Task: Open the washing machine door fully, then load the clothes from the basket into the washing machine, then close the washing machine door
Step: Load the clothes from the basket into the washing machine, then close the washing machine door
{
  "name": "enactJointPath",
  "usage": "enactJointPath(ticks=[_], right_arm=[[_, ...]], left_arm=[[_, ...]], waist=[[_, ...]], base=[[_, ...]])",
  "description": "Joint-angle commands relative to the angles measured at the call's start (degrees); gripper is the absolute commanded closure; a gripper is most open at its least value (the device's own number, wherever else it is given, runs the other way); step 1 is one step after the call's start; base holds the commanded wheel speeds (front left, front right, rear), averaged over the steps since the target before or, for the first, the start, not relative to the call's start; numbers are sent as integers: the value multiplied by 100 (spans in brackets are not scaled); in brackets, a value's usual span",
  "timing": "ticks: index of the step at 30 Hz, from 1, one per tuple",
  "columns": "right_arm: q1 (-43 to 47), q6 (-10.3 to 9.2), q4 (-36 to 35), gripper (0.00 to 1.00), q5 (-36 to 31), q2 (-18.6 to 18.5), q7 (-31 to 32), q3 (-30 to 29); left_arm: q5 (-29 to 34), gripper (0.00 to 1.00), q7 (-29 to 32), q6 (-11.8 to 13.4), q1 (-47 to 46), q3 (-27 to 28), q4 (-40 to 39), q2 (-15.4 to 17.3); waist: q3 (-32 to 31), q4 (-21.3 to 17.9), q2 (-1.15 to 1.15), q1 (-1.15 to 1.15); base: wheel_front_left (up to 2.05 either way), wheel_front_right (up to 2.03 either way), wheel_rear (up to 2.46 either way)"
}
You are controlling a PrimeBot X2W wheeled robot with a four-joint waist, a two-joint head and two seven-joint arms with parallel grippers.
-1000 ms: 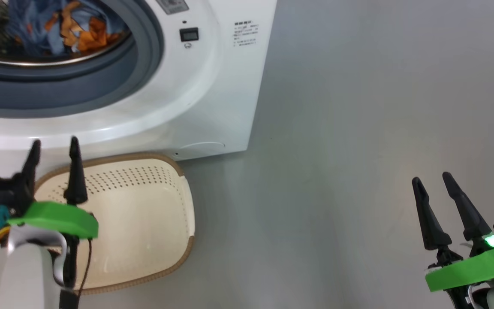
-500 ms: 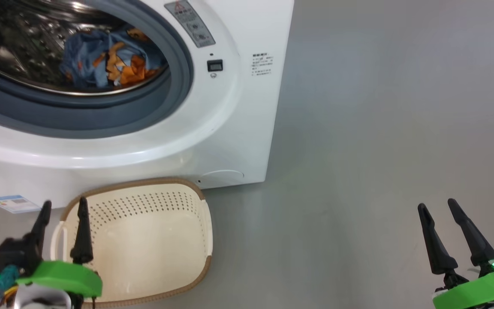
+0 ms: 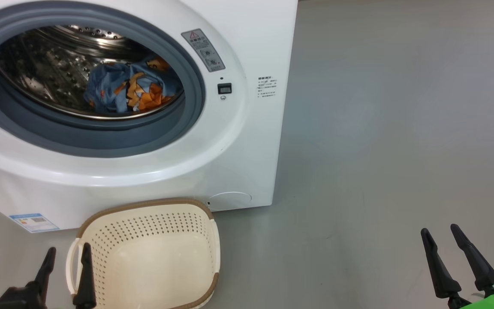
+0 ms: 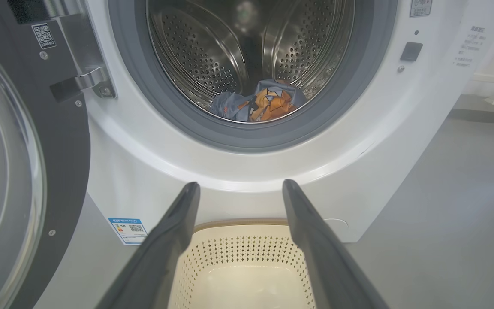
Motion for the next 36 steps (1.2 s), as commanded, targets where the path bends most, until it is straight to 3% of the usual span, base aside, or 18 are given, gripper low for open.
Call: enactJointPath(ticks=[1, 21, 36], right_arm=[[25, 16, -137, 0, -46, -159, -28, 95], [91, 16, -148, 0, -59, -140, -28, 111], [105, 16, -156, 0, -51, -153, -28, 115]], left_arm=[[-37, 0, -38, 49, 19, 151, -214, 79], [-36, 0, -38, 69, 186, 83, -314, 79], [-114, 0, -38, -21, 247, 44, -381, 79]], waist=[[-42, 7, 0, 1], [-120, 31, 0, 1], [-139, 47, 0, 1]], base=[[0, 0, 0], [-5, 5, 0], [-121, 121, 0]])
